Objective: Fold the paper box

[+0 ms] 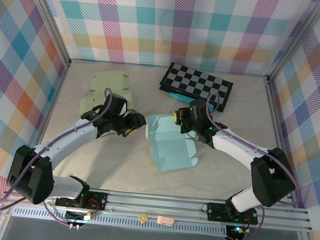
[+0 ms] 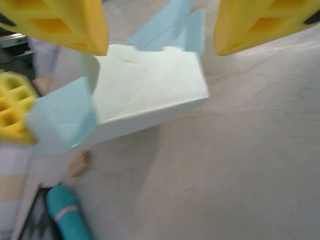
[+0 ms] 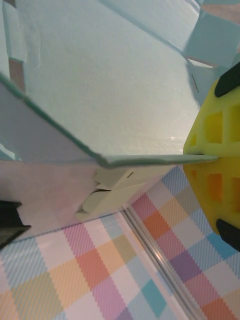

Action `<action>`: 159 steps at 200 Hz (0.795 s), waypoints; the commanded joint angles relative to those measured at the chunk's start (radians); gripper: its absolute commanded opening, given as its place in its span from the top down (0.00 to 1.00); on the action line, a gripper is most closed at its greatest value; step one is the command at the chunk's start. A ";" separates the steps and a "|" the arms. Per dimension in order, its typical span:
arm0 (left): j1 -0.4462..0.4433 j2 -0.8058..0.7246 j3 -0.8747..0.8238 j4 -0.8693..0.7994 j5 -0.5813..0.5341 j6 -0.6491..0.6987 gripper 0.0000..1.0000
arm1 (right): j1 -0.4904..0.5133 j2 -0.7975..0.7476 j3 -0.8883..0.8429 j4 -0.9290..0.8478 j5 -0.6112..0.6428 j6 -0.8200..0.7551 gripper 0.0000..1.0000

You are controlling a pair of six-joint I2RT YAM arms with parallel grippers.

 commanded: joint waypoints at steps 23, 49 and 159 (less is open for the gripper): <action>0.009 0.013 -0.034 -0.076 -0.047 0.237 0.62 | 0.001 0.028 -0.067 0.188 -0.081 -0.163 1.00; 0.009 0.044 -0.032 -0.073 -0.076 0.305 0.65 | 0.000 0.050 -0.133 0.353 -0.133 -0.236 1.00; -0.055 -0.031 -0.265 0.261 -0.065 0.422 0.64 | -0.037 0.249 -0.264 0.922 -0.338 -0.304 1.00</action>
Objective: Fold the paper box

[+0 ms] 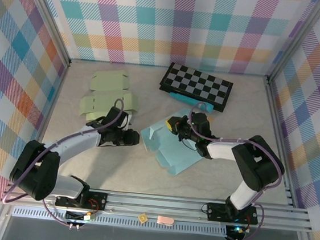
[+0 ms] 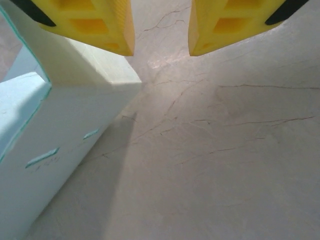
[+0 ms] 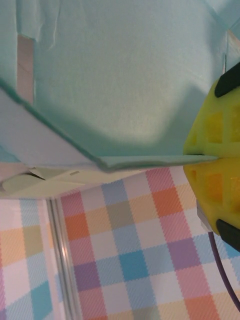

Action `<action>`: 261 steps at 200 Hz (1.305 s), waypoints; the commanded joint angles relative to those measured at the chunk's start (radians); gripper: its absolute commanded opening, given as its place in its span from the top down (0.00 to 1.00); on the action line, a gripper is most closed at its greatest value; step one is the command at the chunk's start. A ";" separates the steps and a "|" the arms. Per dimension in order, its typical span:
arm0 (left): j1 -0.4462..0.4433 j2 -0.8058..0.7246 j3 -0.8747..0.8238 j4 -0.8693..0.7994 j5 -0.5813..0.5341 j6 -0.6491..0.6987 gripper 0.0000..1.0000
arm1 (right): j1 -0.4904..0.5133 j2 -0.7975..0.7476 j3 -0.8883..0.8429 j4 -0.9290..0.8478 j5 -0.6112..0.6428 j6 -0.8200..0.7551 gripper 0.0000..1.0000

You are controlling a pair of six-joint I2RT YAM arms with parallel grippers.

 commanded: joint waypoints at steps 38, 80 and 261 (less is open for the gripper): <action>-0.031 -0.104 -0.119 0.276 -0.035 0.075 0.60 | -0.030 0.042 -0.004 0.176 -0.112 -0.028 1.00; -0.041 -0.036 -0.085 0.293 -0.048 0.146 0.59 | -0.051 0.033 -0.013 0.152 -0.149 -0.032 1.00; -0.192 0.121 0.018 0.431 -0.075 0.215 0.64 | -0.067 0.038 0.051 0.092 -0.137 0.010 1.00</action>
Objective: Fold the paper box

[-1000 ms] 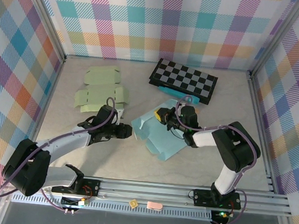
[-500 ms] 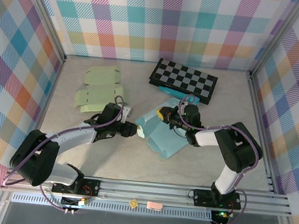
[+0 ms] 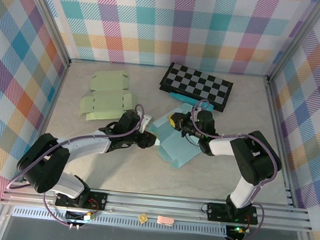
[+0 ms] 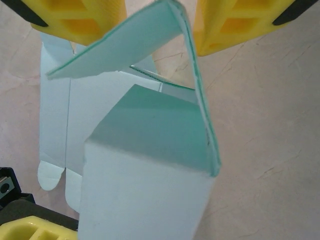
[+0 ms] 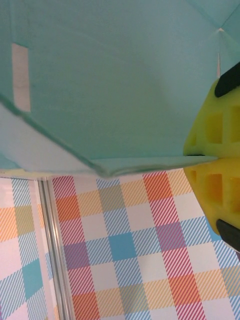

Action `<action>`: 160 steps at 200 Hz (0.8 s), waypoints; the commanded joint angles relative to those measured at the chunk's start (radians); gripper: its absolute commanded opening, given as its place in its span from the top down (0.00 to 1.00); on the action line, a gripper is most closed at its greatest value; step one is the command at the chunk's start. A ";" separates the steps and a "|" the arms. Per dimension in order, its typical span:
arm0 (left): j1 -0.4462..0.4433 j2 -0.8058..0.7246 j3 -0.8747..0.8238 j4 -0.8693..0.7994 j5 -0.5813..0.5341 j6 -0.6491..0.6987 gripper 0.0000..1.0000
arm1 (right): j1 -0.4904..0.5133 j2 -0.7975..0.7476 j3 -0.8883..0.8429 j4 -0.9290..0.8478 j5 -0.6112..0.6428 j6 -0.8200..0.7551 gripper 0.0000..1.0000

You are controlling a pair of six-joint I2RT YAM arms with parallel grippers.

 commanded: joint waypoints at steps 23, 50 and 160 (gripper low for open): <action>-0.044 0.047 0.045 0.085 -0.074 -0.010 0.65 | 0.000 -0.003 0.036 0.005 -0.007 0.021 1.00; -0.064 0.082 0.059 0.097 -0.140 -0.018 0.67 | 0.001 -0.002 0.038 0.002 -0.008 0.020 1.00; -0.107 0.150 0.065 0.123 -0.342 -0.057 0.63 | 0.000 0.062 -0.038 0.132 0.007 0.003 1.00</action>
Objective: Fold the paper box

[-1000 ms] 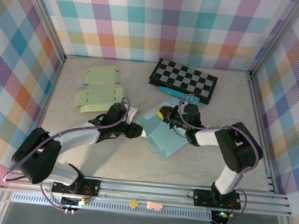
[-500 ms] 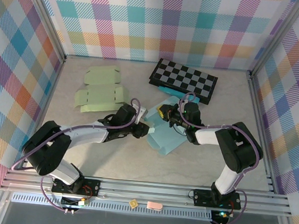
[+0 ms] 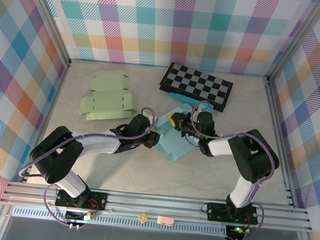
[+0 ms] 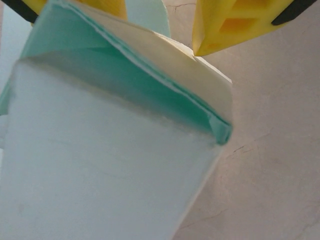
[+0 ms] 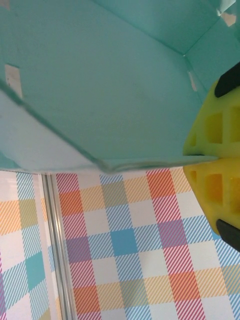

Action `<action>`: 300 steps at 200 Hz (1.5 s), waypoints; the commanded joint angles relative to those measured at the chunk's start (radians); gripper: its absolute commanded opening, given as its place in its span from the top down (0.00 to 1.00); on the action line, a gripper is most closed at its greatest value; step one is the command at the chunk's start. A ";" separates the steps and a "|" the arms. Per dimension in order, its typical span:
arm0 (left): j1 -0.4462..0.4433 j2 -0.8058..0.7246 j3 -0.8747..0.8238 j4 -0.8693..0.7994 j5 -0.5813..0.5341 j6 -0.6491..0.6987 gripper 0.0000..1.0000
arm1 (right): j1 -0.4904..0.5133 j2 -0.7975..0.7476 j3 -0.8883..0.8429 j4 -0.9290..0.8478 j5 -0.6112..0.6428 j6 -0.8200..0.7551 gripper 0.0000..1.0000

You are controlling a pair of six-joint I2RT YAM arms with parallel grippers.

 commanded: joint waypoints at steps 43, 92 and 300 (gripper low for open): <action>-0.020 0.036 0.035 0.046 -0.094 -0.028 0.64 | 0.001 0.069 -0.001 0.074 -0.016 -0.016 1.00; -0.020 0.042 0.040 0.049 -0.127 -0.039 0.65 | 0.000 0.155 0.013 0.222 -0.055 -0.033 1.00; -0.111 0.203 0.175 0.032 -0.489 -0.241 0.77 | 0.009 0.242 0.029 0.287 -0.010 0.035 1.00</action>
